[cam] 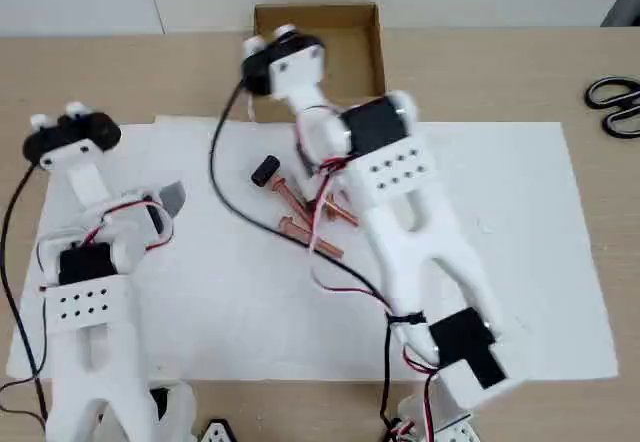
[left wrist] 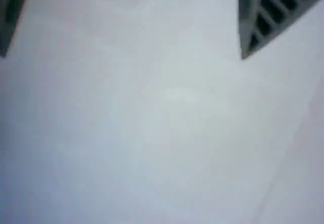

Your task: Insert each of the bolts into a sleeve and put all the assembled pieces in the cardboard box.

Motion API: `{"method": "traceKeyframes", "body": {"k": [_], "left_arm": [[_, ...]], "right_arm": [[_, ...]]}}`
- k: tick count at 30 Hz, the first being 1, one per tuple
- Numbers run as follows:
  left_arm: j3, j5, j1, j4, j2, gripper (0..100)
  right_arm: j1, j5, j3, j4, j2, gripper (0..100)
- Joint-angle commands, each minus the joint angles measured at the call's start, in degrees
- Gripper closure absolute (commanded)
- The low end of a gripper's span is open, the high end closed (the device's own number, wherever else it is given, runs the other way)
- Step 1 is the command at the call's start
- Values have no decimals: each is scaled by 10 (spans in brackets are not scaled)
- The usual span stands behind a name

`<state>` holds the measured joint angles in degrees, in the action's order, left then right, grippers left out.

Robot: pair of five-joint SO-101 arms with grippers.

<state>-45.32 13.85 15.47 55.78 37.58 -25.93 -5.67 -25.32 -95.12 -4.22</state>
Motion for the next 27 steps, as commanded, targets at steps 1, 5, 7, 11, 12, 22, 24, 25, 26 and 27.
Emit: {"method": "traceKeyframes", "body": {"k": [1,5,7,11,12,22,24,25,26,27], "left_arm": [[99,3,-30,35,-68,723],[213,69,-54,77,-217,723],[274,105,-67,96,-290,723],[366,142,-112,149,-376,723],[373,143,-123,171,-384,723],[371,299,-224,189,-453,723],[371,353,-216,174,-462,721],[370,382,-211,173,-465,721],[370,404,-206,171,-466,721],[370,420,-200,171,-465,721]], "right_arm": [[72,-5,-27,-5,50,995],[133,-4,-25,-13,50,995],[151,-3,-19,-13,51,995],[158,-2,6,-13,51,995],[158,-2,11,-13,51,995],[159,-2,14,-10,50,995],[159,-2,14,-10,50,995],[159,-2,14,-10,49,995],[159,-2,14,-10,49,995],[159,-2,14,-10,49,995]]}}
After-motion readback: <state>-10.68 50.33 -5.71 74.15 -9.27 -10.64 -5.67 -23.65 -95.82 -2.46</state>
